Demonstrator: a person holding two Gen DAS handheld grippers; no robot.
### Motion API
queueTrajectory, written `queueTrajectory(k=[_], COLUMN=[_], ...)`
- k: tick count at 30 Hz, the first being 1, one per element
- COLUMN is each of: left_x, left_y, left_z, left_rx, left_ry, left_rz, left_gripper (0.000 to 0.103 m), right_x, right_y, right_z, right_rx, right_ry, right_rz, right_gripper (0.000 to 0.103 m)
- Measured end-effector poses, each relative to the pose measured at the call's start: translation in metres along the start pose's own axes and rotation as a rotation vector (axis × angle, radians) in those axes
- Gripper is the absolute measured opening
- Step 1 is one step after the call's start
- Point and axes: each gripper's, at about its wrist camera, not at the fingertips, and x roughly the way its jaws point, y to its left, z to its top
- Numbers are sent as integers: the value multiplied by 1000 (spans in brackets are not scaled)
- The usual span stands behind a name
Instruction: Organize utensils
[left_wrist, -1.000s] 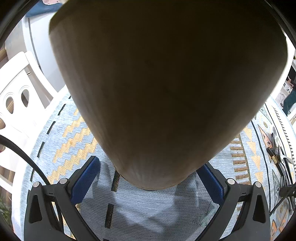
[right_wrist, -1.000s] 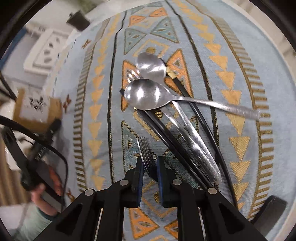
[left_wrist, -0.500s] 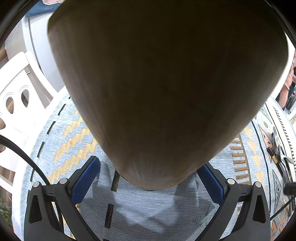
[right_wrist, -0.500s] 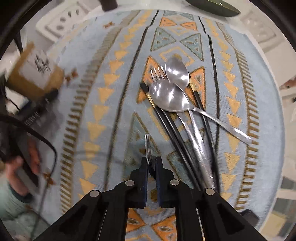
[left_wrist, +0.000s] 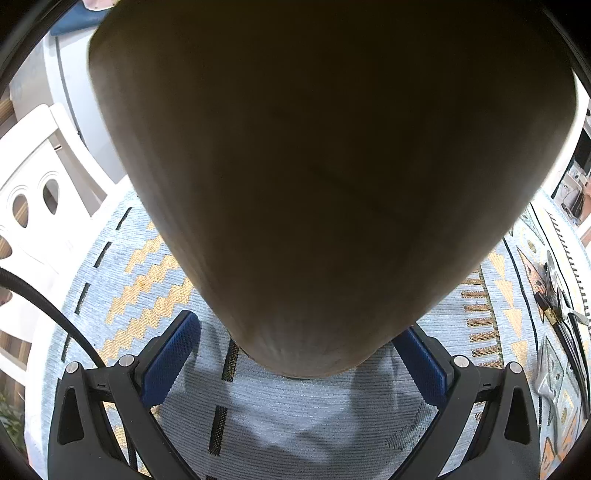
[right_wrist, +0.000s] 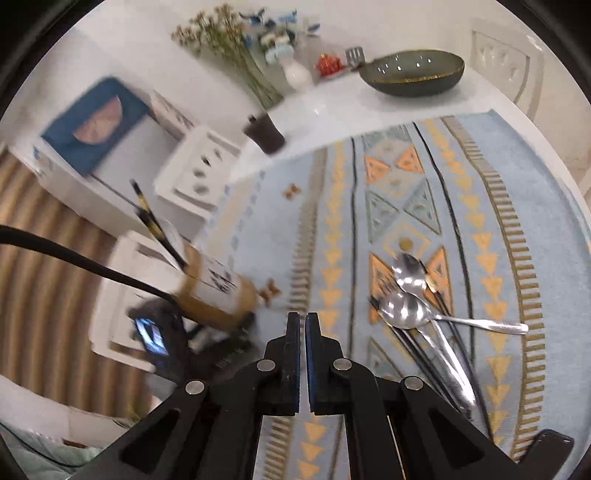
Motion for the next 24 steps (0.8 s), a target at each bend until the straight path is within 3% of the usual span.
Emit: queueTrajectory(k=[6, 10, 15, 24], left_x=[0, 0, 0, 0], left_y=[0, 0, 0, 0], left_z=[0, 0, 1, 1], left_rx=[-1, 0, 0, 0], left_ry=[0, 0, 1, 1], left_rz=[0, 0, 0, -1], left_gripper=[103, 103, 103, 103], right_x=[-2, 22, 47, 53], right_y=[1, -8, -26, -28], right_z=[0, -10, -25, -30], right_rx=[-14, -6, 57, 54], right_ry=[37, 160, 276, 314], right_rz=[-32, -103, -109, -132], right_gripper=[2, 4, 5, 5])
